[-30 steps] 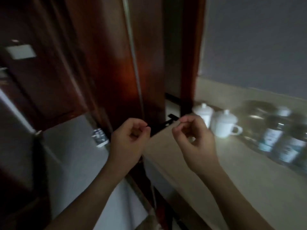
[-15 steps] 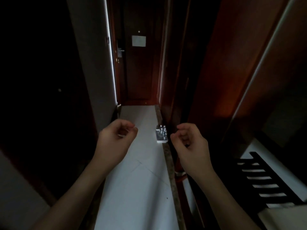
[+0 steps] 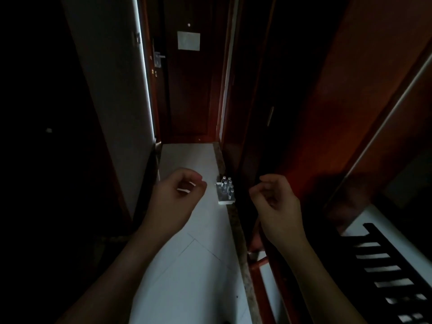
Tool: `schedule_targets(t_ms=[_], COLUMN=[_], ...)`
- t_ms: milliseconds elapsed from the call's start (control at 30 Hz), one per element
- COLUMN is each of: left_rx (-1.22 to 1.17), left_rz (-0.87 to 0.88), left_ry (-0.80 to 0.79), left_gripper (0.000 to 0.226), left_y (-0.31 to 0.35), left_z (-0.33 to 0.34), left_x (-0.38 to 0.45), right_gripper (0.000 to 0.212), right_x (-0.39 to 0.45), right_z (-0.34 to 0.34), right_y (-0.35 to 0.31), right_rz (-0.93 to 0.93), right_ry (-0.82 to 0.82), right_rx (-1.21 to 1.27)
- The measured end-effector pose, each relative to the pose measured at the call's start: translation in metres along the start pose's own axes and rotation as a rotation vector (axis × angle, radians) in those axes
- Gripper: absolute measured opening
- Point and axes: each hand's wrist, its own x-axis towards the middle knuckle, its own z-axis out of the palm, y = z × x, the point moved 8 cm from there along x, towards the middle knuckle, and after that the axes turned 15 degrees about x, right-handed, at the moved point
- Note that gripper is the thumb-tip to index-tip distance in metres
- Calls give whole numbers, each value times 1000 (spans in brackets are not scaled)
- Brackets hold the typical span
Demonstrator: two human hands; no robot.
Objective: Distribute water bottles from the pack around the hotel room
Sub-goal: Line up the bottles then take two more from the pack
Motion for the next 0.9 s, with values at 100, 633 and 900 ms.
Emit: schedule_targets(t_ms=[100,633,900], left_rx=[10,47,70], left_rz=[11,61,27], left_ry=[-23,38,11], left_gripper=[24,9,14], left_y=[-19,-94,-193], left_z=[28,131,160], left_x=[48,363,490], right_gripper=[22,25,24], right_x=[55,392,514], right_z=[5,57,117], right_y=[42,163,235], right_rz=[30,45,68], right_ry=[-10,-80,-64], right_rx=[2,-17,-107])
